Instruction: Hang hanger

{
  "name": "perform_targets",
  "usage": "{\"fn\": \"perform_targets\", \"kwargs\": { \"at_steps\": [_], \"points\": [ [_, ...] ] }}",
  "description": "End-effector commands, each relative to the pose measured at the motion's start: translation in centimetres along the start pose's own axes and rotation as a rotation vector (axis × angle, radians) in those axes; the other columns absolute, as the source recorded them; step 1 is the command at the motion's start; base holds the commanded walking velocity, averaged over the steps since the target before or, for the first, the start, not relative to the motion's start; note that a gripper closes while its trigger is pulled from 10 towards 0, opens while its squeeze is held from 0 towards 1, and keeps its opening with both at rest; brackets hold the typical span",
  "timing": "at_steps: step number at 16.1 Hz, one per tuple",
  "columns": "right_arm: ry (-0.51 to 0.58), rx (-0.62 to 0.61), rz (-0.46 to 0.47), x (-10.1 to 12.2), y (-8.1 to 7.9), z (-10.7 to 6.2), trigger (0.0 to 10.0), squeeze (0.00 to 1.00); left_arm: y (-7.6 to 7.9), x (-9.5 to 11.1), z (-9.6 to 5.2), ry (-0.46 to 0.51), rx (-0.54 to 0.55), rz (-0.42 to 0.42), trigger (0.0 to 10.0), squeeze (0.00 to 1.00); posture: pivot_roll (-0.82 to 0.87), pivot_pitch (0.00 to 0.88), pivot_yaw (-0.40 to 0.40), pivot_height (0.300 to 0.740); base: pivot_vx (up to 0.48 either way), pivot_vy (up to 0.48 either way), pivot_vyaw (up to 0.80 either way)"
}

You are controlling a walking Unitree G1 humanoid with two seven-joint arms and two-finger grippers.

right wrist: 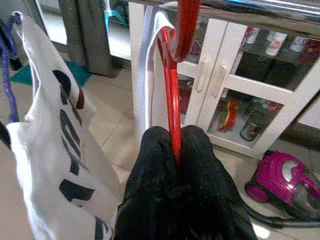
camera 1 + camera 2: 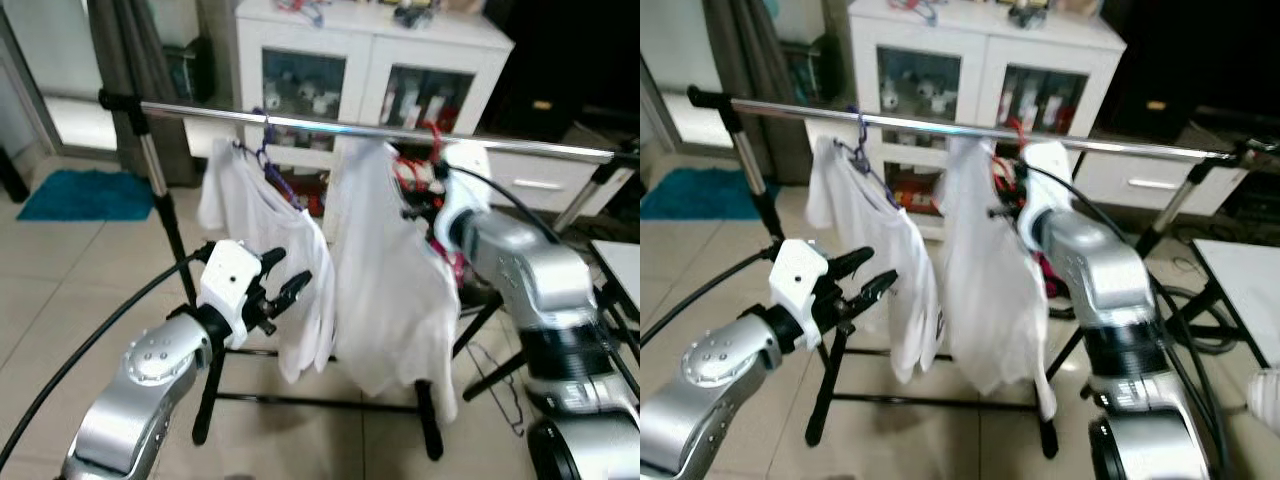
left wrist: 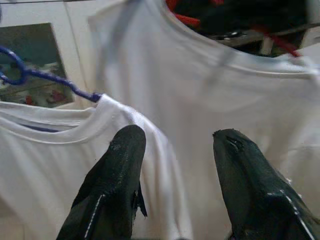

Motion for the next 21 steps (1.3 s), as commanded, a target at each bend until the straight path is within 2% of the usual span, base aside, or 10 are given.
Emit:
{"fn": "perform_targets", "kwargs": {
  "at_steps": [1, 4, 6, 8, 16, 21],
  "points": [
    [0.013, -0.036, -0.016, 0.6, 0.8, 0.6, 10.0, 0.00, 0.6, 0.7, 0.2, 0.018, -0.072, 0.011, 10.0, 0.00, 0.06, 0.000, -0.077, 0.740, 0.000, 0.000, 0.00],
    [0.004, -0.049, 0.026, 0.7, 0.8, 2.1, 10.0, 0.00, 0.5, 0.9, 0.2, 0.010, -0.099, 0.033, 10.0, 0.00, 0.06, 0.000, -0.073, 0.740, 0.000, 0.000, 0.00],
    [-0.009, -0.080, 0.052, 0.8, 1.0, 3.8, 10.0, 0.00, 0.1, 0.9, -0.2, -0.014, -0.127, 0.052, 10.0, 0.00, 0.07, 0.000, -0.067, 0.740, 0.000, 0.000, 0.00],
    [-0.003, -0.113, 0.066, 1.2, 1.4, 4.6, 10.0, 0.00, -0.2, 1.0, -0.7, -0.028, -0.145, 0.060, 10.0, 0.00, 0.09, 0.000, -0.056, 0.740, 0.000, 0.000, 0.00],
    [-0.039, -0.168, 0.084, 0.6, 1.7, 5.9, 10.0, 0.00, -0.8, 1.3, -2.3, -0.075, -0.193, 0.086, 10.0, 0.00, 0.14, 0.033, -0.028, 0.740, 0.000, 0.000, 0.00],
    [-0.001, -0.172, 0.086, 1.5, 1.3, 6.1, 10.0, 0.00, -0.7, 1.7, -2.9, -0.085, -0.197, 0.086, 10.0, 0.00, 0.16, 0.070, -0.033, 0.740, 0.000, 0.000, 0.00]
  ]
}}
Point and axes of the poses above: a point about 5 cm out from each wrist's last joint towards the gripper, its own z axis pointing out of the wrist towards the gripper, its own x axis along the axis of the wrist's last joint, y = z × x, the point moved 1 cm from there along z, pointing out of the wrist towards the gripper, and after that the axes turned 6 degrees about z, right-handed, at the moved point
